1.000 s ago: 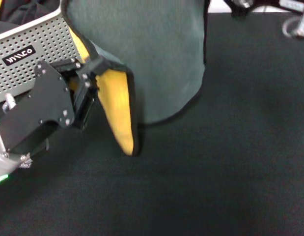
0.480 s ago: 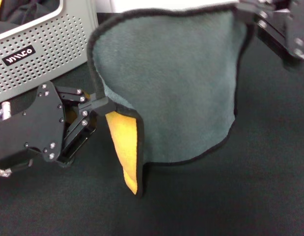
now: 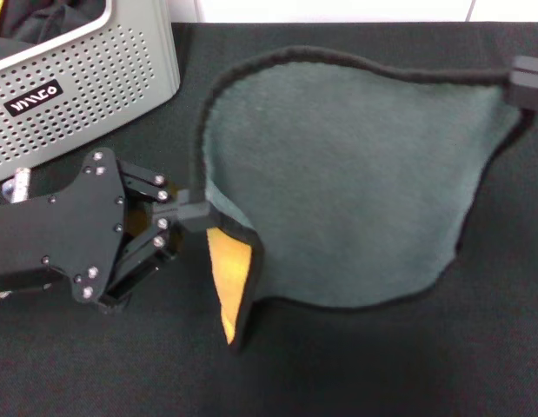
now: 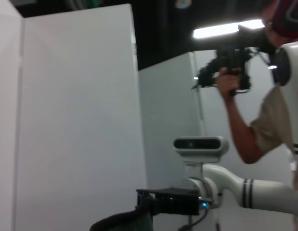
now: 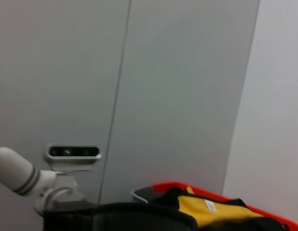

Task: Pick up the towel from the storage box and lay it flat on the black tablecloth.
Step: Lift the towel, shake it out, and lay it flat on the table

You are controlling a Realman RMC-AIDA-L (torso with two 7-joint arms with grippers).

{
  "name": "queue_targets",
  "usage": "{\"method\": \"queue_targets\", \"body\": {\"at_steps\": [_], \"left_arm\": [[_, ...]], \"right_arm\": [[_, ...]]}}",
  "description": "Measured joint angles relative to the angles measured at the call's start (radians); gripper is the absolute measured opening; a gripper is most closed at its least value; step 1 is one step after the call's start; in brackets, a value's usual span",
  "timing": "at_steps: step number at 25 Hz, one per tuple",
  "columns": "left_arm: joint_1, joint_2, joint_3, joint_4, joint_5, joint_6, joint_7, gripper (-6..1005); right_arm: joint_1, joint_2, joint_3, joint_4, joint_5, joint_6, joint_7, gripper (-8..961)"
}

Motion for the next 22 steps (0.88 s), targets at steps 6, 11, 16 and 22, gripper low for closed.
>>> {"method": "queue_targets", "body": {"at_steps": [6, 11, 16, 22], "left_arm": [[0.0, -0.001, 0.038, 0.12, -0.005, 0.0, -0.099, 7], [-0.003, -0.001, 0.069, 0.172, -0.012, 0.0, -0.167, 6], [-0.052, 0.0, 0.045, 0.055, 0.024, -0.005, -0.137, 6], [-0.168, -0.004, 0.01, -0.168, 0.106, -0.107, -0.003, 6]], "right_arm": [[-0.047, 0.003, 0.092, 0.003, 0.065, -0.117, 0.002, 50], [-0.074, 0.004, 0.141, 0.058, 0.089, -0.222, 0.001, 51], [-0.079, 0.003, 0.155, 0.23, 0.088, -0.232, -0.053, 52], [-0.016, -0.003, 0.148, 0.469, 0.063, -0.198, -0.169, 54]]}}
